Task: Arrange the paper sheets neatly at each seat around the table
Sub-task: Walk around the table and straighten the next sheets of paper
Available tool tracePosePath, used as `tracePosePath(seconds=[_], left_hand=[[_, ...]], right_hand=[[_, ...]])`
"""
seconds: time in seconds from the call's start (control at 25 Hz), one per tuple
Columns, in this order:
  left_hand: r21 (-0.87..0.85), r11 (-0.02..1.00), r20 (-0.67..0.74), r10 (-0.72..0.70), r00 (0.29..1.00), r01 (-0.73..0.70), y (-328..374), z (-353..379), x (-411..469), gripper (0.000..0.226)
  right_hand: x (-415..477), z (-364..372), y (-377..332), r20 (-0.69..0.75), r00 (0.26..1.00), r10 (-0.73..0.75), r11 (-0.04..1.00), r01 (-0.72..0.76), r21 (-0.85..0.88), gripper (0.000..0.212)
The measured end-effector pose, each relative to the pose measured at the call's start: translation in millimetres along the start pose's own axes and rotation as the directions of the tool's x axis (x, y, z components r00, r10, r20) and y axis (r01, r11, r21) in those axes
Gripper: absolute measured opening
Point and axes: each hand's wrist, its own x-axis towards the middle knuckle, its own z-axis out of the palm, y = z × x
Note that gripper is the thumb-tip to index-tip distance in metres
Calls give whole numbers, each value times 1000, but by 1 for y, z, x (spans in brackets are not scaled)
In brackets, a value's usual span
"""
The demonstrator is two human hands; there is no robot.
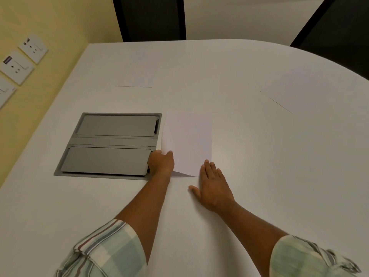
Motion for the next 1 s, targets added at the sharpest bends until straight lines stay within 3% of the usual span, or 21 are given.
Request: tracePosePath(seconds=[0.16,0.28,0.36,0.64,0.72,0.88,1.0], left_hand=[[-31,999,33,9,999,-8,7,-3,10,57],[234,972,37,8,999,-16,10,0,12,63],[325,946,10,7,1000,-10,10,3,10,57],[-6,1000,59,13,998,-12,13,3,22,35],[-37,999,65,-13,998,16,15,0,27,37],[-47,998,39,-38,998,40,23,-5,39,17],[27,1000,156,-11,988,7,23,-11,47,14]], right_hand=[[0,1,1,-12,1000,-2,1000,2,8,95],[1,1,0,-8,1000,5,1000,-4,9,98],[1,1,-1,-3,1000,9,1000,-9,8,99],[1,0,0,-10,1000,-1,1000,1,7,100],[1,0,0,-12,1000,-1,1000,1,6,100],[1,2,1,-13,1000,-11,1000,11,-3,100],[1,-1,1,2,1000,-3,1000,3,-18,100]])
